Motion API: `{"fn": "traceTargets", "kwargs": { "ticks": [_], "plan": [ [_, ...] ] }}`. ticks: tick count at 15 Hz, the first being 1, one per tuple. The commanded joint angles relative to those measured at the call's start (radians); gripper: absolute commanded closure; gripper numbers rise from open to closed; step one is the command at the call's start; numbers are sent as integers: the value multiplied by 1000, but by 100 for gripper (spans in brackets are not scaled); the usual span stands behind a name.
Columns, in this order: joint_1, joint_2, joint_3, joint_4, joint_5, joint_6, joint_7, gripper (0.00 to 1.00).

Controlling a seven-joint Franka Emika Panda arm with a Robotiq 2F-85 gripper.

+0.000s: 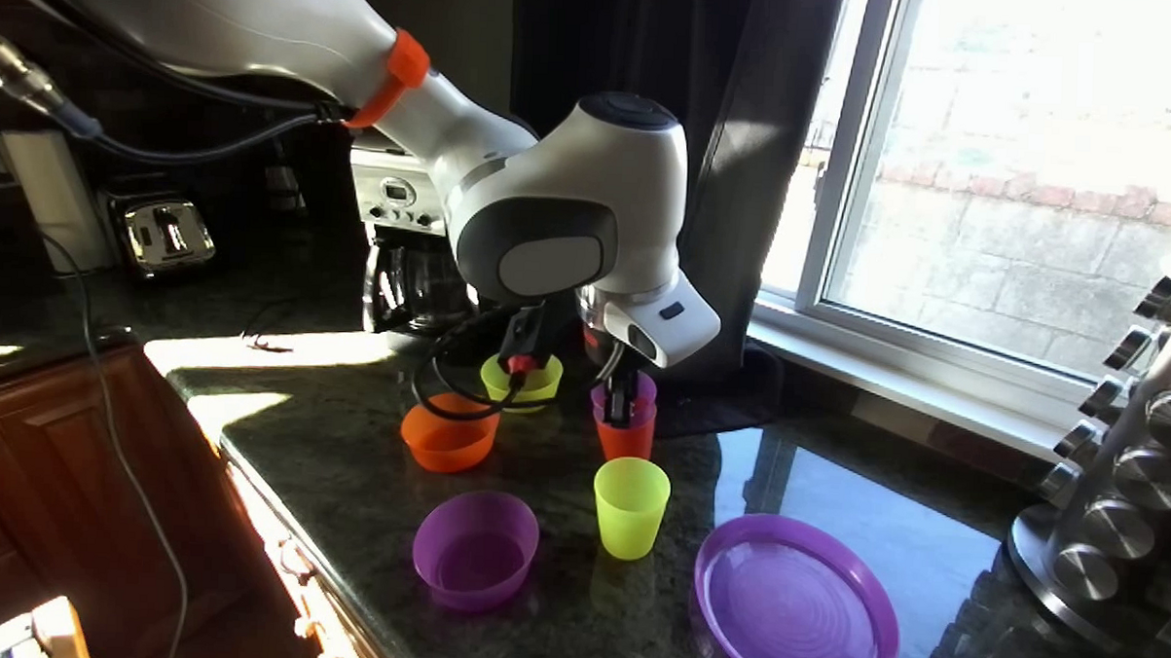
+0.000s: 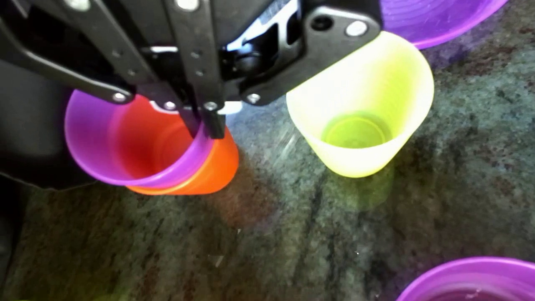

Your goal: Unstack the bows and then stack the cups on the table

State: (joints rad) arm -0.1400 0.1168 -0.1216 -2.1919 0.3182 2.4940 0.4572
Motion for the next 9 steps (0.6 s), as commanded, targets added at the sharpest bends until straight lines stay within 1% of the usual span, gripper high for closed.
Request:
{"fn": "traceTargets", "kwargs": {
  "ticks": [1,2,3,5,6,8,9],
  "plan": [
    [9,22,13,36,45,-66,-52,99],
    [12,25,14,40,35,-78,-52,99],
    [15,27,14,44,25,-85,-49,76],
    [19,19,11,42,15,-92,-44,64],
    [20,9,8,38,7,-91,-40,55],
    [17,-15,1,25,-8,-78,-41,41],
    [14,-28,-2,19,-6,-74,-45,32]
  ]
}}
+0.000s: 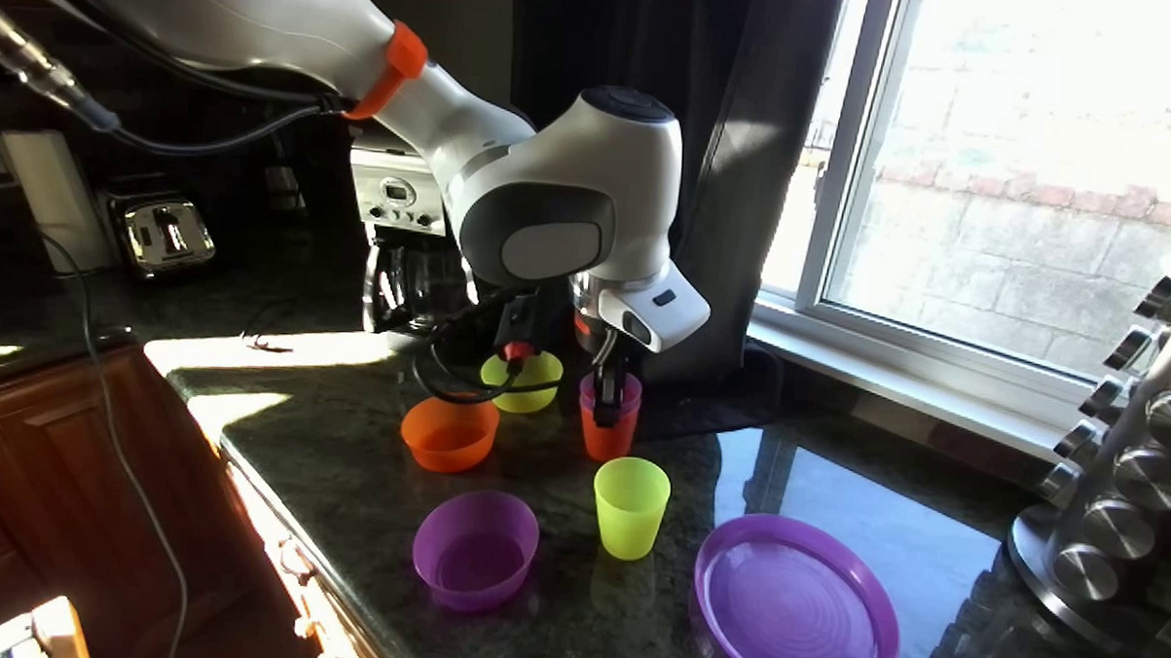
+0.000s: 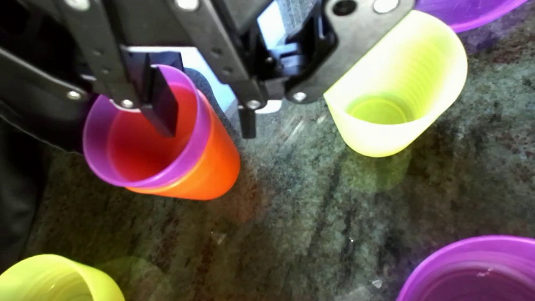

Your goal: Unstack the bows and then stack the cups on the table

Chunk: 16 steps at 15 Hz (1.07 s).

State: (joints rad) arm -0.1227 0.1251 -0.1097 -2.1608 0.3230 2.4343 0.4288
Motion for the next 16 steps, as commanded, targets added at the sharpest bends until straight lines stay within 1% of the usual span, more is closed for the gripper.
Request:
{"fn": "traceTargets", "kwargs": {
  "ticks": [1,2,4,5,6,9,11,14,16],
  "plan": [
    [-7,-55,-18,-22,-10,-17,-23,26],
    [-11,-72,-23,-31,-14,-21,-35,17],
    [-21,-105,-38,-50,-42,-29,-52,4],
    [-28,-125,-46,-63,-50,-38,-81,0],
    [-37,-147,-52,-79,-47,-52,-140,0],
    [-63,-204,-78,-123,-16,-100,-373,0],
    [-76,-230,-99,-145,-48,-140,-486,0],
    [-92,-251,-121,-170,-121,-176,-584,0],
    [-100,-246,-128,-178,-176,-183,-597,0]
  ]
}}
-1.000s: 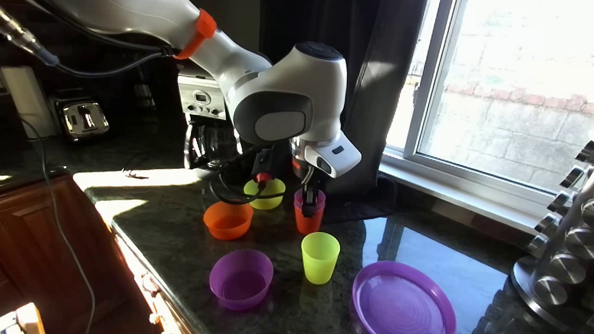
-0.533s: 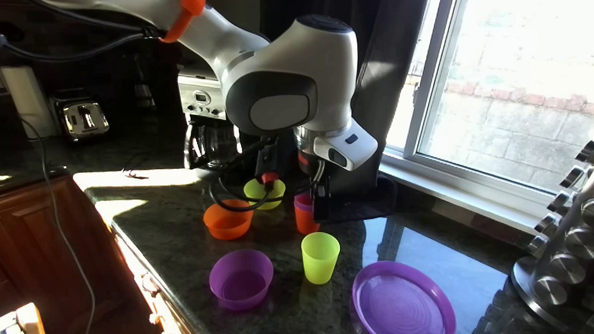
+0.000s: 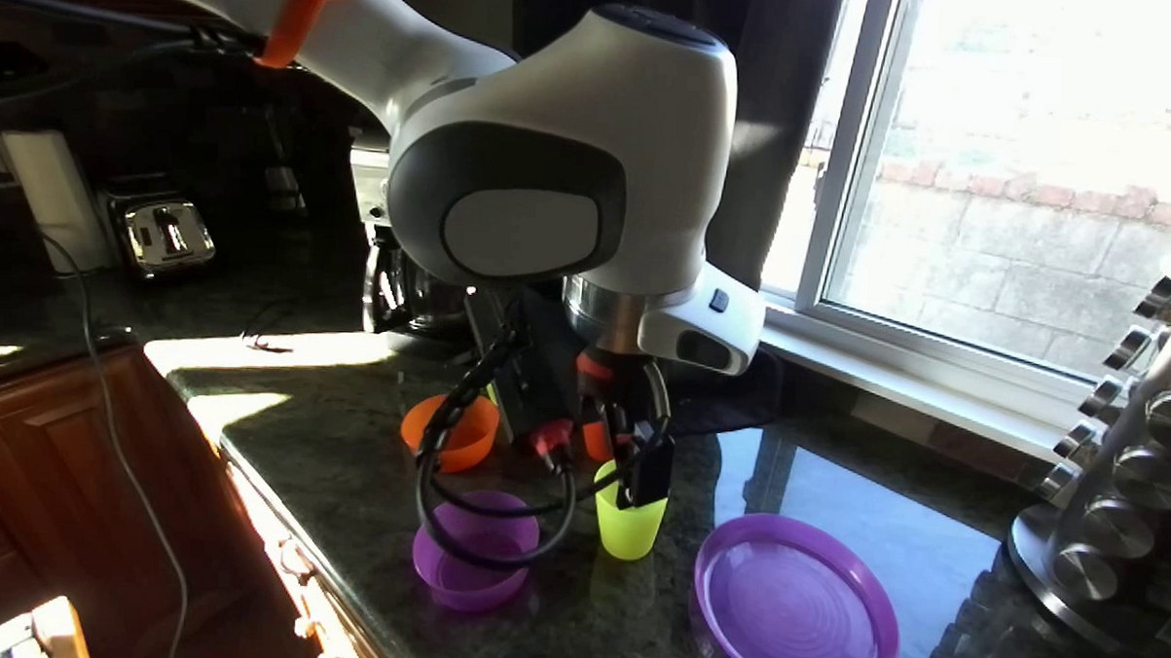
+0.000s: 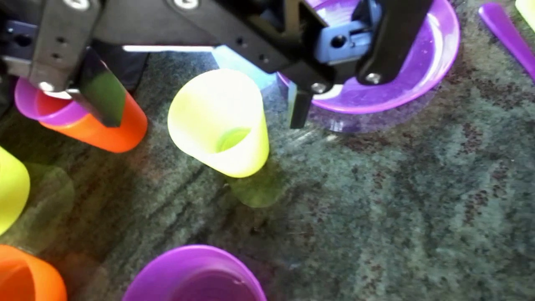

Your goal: Unstack the bows and then stack the cups on the table

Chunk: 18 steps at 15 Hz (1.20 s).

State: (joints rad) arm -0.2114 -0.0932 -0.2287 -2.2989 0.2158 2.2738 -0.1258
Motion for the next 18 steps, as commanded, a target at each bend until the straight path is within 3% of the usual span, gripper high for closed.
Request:
{"fn": "traceTargets", "kwargs": {
  "ticks": [1,5,12,18],
  "plan": [
    [-17,-22,-12,-44,-95,-6,-16,0],
    [-26,4,-14,-45,-136,30,38,0],
    [-23,90,-11,-21,-104,133,122,0],
    [-9,156,7,2,-100,156,170,0]
  ]
}}
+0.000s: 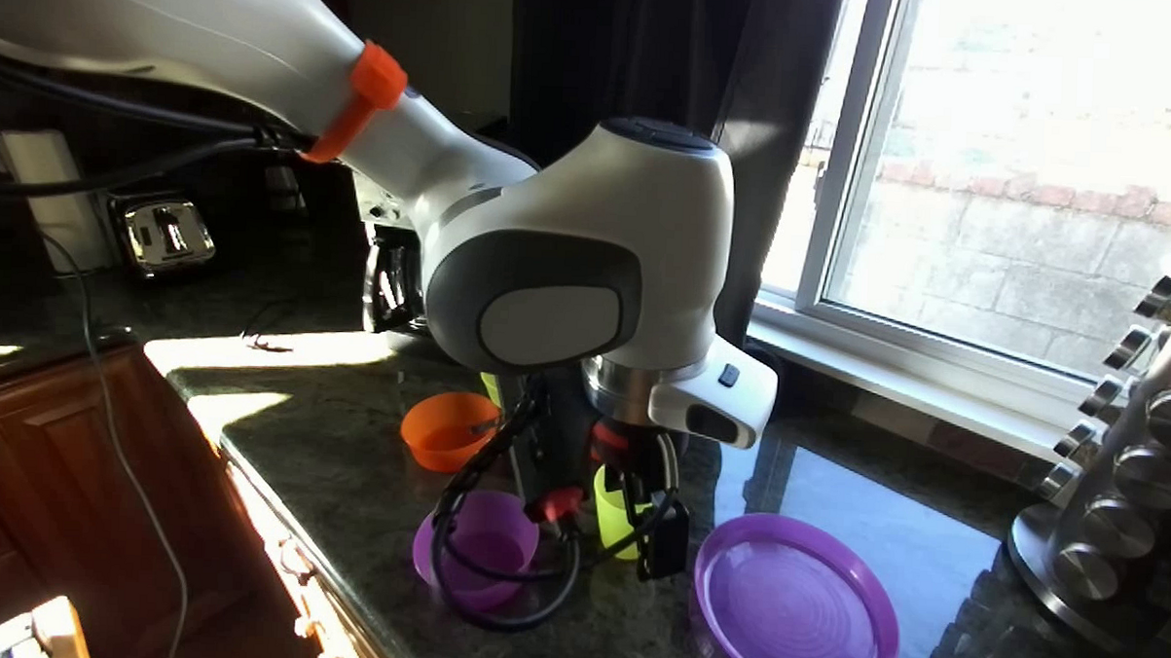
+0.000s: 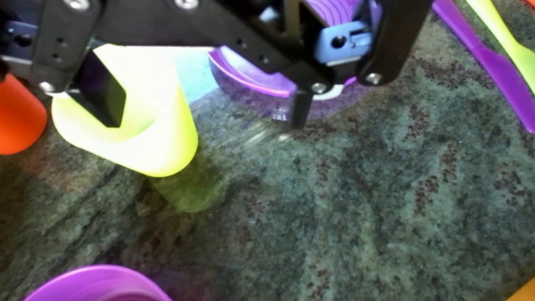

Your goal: Unstack the bows and then stack the cups on the table

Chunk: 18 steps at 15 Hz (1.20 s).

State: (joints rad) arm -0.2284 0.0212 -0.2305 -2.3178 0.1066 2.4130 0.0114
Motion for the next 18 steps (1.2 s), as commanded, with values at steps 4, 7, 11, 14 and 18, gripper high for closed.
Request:
{"fn": "traceTargets", "kwargs": {
  "ticks": [4,7,11,14,18],
  "plan": [
    [13,80,17,45,9,13,62,0],
    [12,99,20,60,7,7,76,18],
    [11,110,20,68,9,7,80,47],
    [12,108,20,69,5,9,83,70],
    [14,92,19,63,-7,11,90,99]
  ]
}}
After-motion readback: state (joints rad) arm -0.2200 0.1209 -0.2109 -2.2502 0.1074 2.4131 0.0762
